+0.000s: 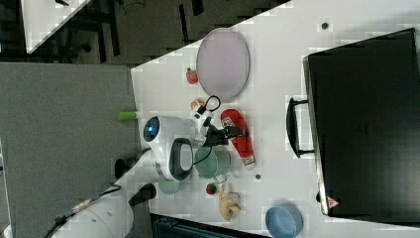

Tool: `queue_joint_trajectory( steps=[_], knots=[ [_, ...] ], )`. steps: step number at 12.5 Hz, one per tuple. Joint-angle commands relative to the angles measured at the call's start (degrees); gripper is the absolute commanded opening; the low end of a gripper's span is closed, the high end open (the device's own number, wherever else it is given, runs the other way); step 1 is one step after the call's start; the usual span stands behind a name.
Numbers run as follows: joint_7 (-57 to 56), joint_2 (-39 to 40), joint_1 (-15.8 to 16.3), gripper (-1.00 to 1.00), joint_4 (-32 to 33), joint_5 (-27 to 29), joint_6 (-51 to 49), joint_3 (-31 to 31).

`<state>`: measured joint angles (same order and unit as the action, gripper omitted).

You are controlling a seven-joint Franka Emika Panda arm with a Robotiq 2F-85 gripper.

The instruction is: Pick Ketchup from the table and place it in strainer.

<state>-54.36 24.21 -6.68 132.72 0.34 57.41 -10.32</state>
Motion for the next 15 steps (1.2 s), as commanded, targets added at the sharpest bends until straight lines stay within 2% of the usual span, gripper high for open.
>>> queue_joint_trajectory(
  steps=[1,4,7,9,13,15],
  knots=[
    [-2.05,0.55,0.12,0.93,-0.98,0.09,3.68,-0.38],
    [-1.88,0.15,0.15,0.21,-1.26,0.09,3.58,-0.42],
    [-1.54,-2.99,0.14,0.21,-1.47,0.10,3.14,-0.49],
    [-1.09,-7.93,0.12,0.21,-2.41,0.14,-0.55,-0.50],
    [-0.95,-20.77,0.43,0.21,-7.09,0.22,-19.46,-2.61],
    [-0.18,-24.66,0.83,0.21,-10.35,0.25,-26.50,-4.76]
  ],
)
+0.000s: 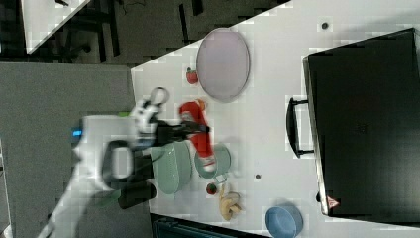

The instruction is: Pick Ketchup from the table and place it in strainer.

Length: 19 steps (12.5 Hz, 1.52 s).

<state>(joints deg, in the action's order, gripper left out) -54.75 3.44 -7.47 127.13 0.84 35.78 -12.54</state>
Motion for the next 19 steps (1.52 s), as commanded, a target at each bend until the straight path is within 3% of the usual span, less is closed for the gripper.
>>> queue_joint_trajectory(
  steps=[1,7,12,19],
  knots=[
    [1.42,-4.95,1.96,0.21,-6.10,-0.19,-7.11,-4.05],
    [32.64,-3.17,4.23,0.21,-7.99,0.17,-8.18,-17.44],
    [51.89,6.31,5.62,0.21,-8.31,-0.11,2.91,-27.39],
    [57.64,21.31,8.95,0.21,-8.24,-6.58,16.06,-27.91]
  ],
)
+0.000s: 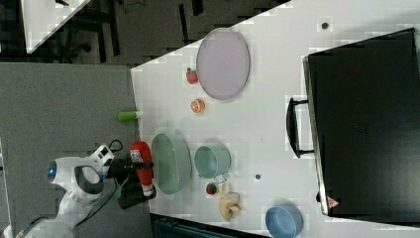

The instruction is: Pick Ketchup from the table and place it in strainer.

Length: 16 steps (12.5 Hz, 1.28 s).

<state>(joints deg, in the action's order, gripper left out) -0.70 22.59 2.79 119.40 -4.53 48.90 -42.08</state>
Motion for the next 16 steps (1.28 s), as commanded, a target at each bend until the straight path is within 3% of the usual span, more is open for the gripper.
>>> queue_joint_trajectory(
  steps=[1,4,5,9,13,16],
  knots=[
    [3.59,3.87,-1.23,0.30,-0.51,-2.38,3.48,2.03],
    [3.79,5.79,-1.32,0.95,-1.15,-4.30,7.01,2.74],
    [4.51,4.83,-1.40,1.00,-1.53,-4.24,6.79,2.72],
    [13.15,-4.21,-3.64,1.00,-3.65,-3.55,0.59,2.87],
    [13.16,-15.96,-10.34,1.00,-5.64,-3.24,-11.60,4.74],
    [13.15,-23.46,-14.60,1.00,-8.22,-1.44,-23.02,9.96]
  ],
)
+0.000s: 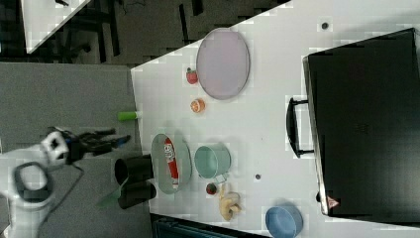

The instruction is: Pick Ketchup from the table and place it in strainer.

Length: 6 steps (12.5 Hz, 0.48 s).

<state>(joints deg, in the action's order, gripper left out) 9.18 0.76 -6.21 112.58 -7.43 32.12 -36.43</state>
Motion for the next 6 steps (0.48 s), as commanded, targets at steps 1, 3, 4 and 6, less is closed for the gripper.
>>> queue_joint_trajectory(
  steps=[1,3,4,6],
  knots=[
    [3.28,-3.38,-6.52,1.00,-2.26,2.80,-9.99,6.77],
    [3.28,-5.65,-7.47,1.00,-4.53,5.18,-15.12,12.36],
    [3.27,-6.22,-7.52,1.00,-5.88,5.69,-16.63,15.08],
    [2.52,-6.54,-7.53,1.00,-8.58,5.95,-20.07,19.28]
  ],
)
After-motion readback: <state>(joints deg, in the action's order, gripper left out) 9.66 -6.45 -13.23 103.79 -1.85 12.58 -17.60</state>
